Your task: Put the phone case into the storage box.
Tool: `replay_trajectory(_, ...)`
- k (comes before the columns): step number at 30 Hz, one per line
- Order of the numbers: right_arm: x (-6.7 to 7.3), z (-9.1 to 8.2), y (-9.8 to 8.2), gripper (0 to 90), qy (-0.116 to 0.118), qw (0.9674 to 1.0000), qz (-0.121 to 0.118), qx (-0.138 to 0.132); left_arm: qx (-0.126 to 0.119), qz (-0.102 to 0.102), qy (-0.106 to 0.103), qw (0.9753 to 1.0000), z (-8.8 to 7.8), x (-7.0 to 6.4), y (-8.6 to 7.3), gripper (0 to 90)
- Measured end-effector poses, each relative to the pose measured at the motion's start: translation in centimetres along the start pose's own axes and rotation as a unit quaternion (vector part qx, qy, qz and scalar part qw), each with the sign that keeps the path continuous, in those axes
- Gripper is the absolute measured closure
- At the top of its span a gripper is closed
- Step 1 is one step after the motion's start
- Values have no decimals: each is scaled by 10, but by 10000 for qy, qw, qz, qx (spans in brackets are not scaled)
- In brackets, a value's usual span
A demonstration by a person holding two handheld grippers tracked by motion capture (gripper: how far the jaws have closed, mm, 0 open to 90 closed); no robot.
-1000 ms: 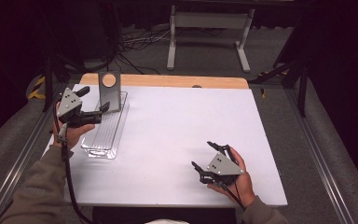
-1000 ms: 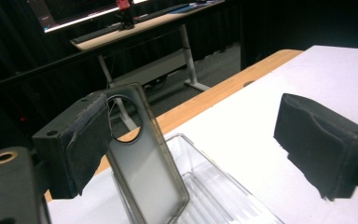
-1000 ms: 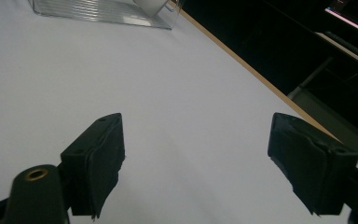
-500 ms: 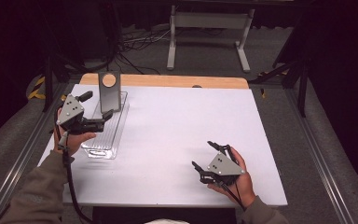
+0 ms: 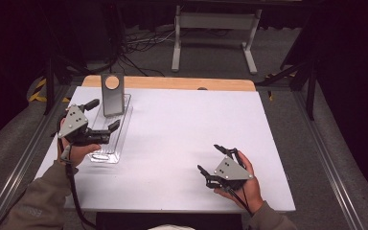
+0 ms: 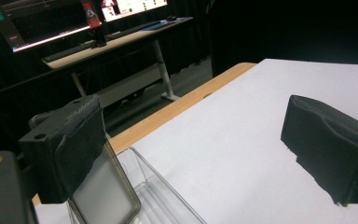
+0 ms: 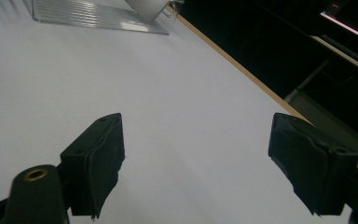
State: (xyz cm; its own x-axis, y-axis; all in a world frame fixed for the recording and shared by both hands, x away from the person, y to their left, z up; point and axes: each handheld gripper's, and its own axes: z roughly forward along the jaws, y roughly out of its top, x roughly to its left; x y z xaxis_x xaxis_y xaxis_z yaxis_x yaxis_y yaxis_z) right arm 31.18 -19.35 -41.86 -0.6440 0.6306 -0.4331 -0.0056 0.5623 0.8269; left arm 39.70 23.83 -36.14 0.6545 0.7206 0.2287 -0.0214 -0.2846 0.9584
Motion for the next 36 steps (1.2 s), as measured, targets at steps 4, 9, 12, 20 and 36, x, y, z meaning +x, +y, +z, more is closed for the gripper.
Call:
replay_trajectory(4, 0, 0, 0, 192, -12, 10000, -7, -12, -11, 34, -48, 10000, -2, -7, 0, 72)
replay_trajectory(9, -1, -1, 1, 191, -27, 10000, 18, -27, -56, 80, -130, 9999, -5, -17, 0, 72)
replay_trajectory(12, -1, -2, 1, 191, -48, 10000, 31, -56, -79, 110, -176, 9998, -7, -23, -1, 72)
replay_trajectory(20, -1, -3, 2, 189, -53, 9999, 59, -102, -114, 153, -235, 9995, -10, -36, -4, 67)
replay_trajectory(36, -2, -5, 4, 184, -25, 9998, 120, -157, -46, 291, -423, 9987, -12, -56, -14, 40)
